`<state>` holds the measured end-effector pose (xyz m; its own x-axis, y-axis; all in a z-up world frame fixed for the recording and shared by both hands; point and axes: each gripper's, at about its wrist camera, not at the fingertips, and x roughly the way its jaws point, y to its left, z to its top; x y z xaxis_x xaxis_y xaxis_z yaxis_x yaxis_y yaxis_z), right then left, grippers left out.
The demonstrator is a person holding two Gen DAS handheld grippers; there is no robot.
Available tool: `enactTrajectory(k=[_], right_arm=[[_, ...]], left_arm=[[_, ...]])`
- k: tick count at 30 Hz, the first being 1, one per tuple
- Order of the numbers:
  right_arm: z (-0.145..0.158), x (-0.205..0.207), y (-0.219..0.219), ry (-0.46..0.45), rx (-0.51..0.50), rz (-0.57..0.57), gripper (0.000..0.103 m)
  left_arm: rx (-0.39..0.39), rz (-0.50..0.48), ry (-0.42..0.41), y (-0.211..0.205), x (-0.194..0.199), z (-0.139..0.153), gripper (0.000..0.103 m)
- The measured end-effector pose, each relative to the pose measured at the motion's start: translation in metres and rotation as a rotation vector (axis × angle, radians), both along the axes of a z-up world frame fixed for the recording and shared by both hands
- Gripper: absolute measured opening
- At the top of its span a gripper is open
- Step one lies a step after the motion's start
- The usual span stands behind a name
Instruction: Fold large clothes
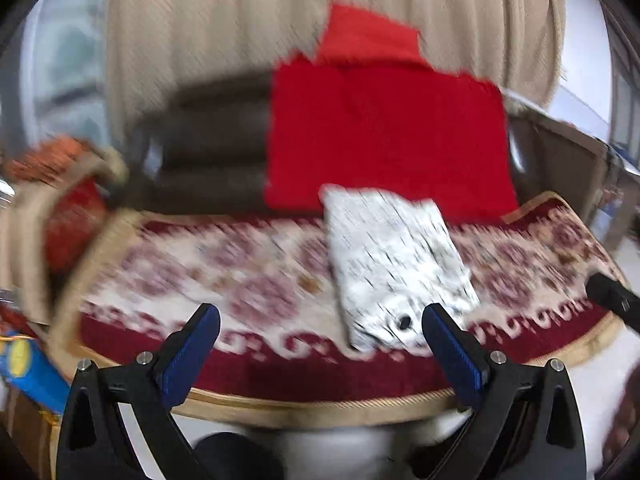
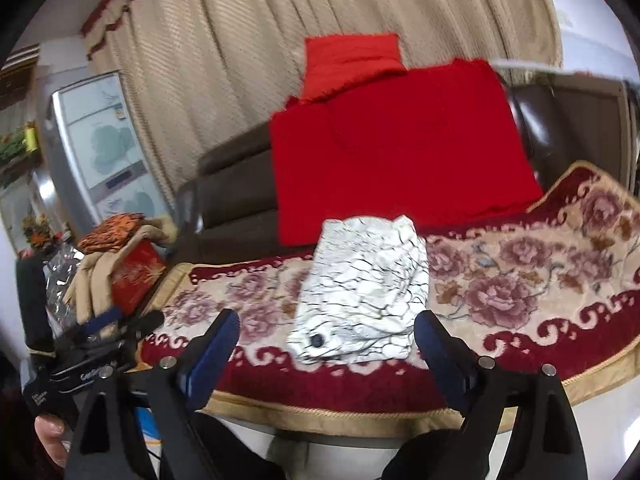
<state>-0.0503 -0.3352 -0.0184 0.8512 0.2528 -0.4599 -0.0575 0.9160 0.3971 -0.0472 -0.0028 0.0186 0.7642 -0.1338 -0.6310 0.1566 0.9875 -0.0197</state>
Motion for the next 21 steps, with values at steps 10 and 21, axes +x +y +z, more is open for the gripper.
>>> enactTrajectory(k=[10, 21], right_arm=[[-0.111, 0.168, -0.071, 0.206, 0.301, 0.009, 0.091], [-0.202, 0.299, -0.095, 0.346, 0.493, 0.072, 0.091]], left_arm=[[-0.186, -0.124, 0.279, 0.005, 0.170, -0.103, 0.101], [-0.585, -0.196, 0.532, -0.003, 0.275, -0.188, 0.101]])
